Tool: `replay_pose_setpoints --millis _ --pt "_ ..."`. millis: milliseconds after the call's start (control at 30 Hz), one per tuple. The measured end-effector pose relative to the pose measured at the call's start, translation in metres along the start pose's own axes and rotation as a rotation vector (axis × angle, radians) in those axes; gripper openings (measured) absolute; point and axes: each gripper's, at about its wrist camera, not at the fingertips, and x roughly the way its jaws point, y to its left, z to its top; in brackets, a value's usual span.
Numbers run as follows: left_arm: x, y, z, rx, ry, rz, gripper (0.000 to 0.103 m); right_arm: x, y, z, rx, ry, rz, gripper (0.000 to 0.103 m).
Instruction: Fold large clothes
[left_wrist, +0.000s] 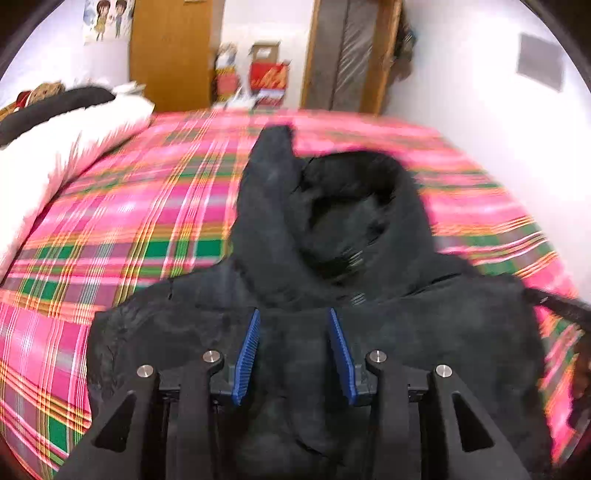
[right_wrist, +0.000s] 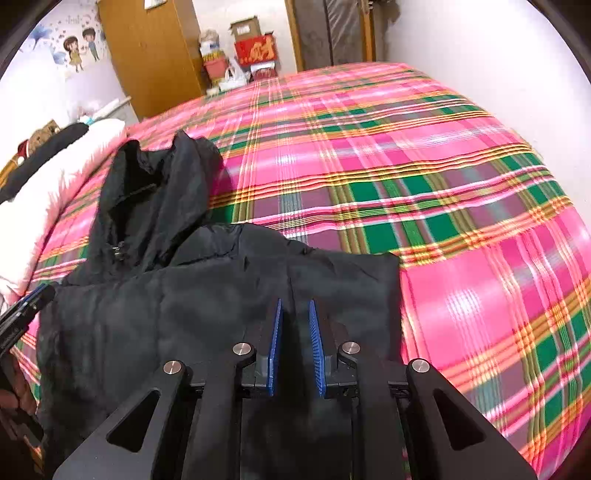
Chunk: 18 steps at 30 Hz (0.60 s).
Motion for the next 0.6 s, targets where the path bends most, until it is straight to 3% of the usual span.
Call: replay_pose_setpoints --millis 100,333,433,600 --pt "0.030 0.005 -0.017 0.011 0.088 -0.002 0.043 0.032 0.011 0.000 -0.047 0.072 -0.005 0.016" --pt "0.035 0.007 -0.022 0.032 0.071 -0.019 0.044 0.051 0.013 -0.006 -0.037 0.094 -0.031 0.016" --pt "0.027 0.006 -0.021 0.012 0.078 -0.004 0.044 0.026 0.020 0.000 -0.064 0.088 -0.061 0.016" --pt "-0.023 0.000 -0.029 0.000 0.018 0.007 0.044 -0.039 0.028 -0.020 -0.061 -0.021 0.008 0.018"
